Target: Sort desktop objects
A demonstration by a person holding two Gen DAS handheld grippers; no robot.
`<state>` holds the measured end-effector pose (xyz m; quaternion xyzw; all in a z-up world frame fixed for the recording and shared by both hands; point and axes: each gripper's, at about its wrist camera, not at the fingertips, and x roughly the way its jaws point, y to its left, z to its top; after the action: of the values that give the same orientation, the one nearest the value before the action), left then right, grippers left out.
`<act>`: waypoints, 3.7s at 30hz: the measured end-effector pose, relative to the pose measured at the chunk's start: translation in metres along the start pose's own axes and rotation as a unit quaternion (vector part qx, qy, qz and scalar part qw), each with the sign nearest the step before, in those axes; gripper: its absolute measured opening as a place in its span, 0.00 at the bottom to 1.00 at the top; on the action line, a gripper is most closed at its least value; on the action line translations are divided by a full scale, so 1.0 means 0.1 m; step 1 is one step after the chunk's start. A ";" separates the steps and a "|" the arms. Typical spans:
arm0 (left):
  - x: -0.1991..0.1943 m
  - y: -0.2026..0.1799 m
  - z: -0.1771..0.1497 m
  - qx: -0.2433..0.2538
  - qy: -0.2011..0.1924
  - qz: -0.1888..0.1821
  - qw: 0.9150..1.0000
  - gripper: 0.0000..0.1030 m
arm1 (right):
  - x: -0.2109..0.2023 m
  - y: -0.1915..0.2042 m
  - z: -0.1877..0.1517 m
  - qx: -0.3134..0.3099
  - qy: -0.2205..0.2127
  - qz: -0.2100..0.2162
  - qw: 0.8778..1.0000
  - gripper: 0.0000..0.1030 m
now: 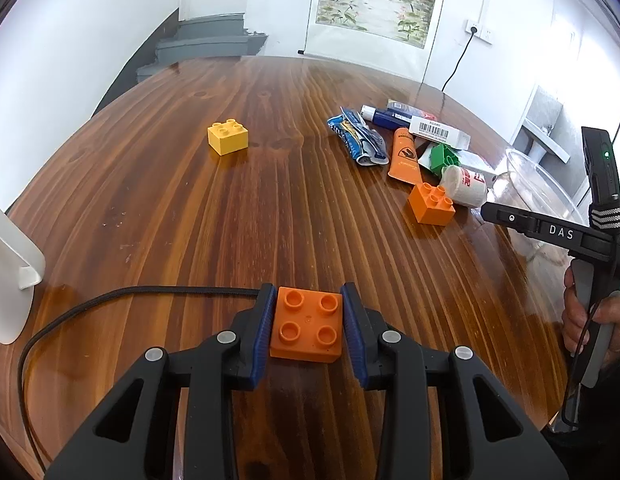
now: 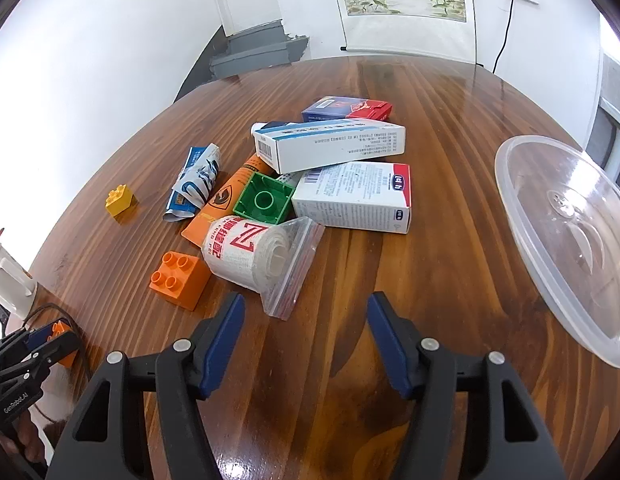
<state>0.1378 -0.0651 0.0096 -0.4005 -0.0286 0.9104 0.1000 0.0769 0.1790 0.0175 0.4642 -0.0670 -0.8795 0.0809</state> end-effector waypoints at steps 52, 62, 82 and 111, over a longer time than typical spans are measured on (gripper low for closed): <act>0.30 -0.44 0.38 0.012 -0.009 0.076 0.997 0.35 | 0.00 0.23 0.19 -0.008 -0.044 0.015 0.999 0.52; 0.28 -0.64 0.42 0.030 -0.011 0.071 0.997 0.35 | -0.17 0.04 0.11 0.015 -0.077 0.013 0.997 0.52; 0.32 -1.23 0.57 0.070 -0.015 0.041 0.997 0.35 | -0.58 -0.46 -0.06 0.054 -0.154 -0.003 0.987 0.52; 0.51 -2.53 0.85 0.153 -0.026 -0.009 0.988 0.35 | -1.05 -1.70 -0.18 0.156 -0.228 -0.072 0.958 0.52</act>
<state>0.0818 0.1955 0.0641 -0.3565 0.1044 0.9132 0.1674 0.1371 0.3658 0.0595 0.2622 -0.1868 -0.9439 -0.0735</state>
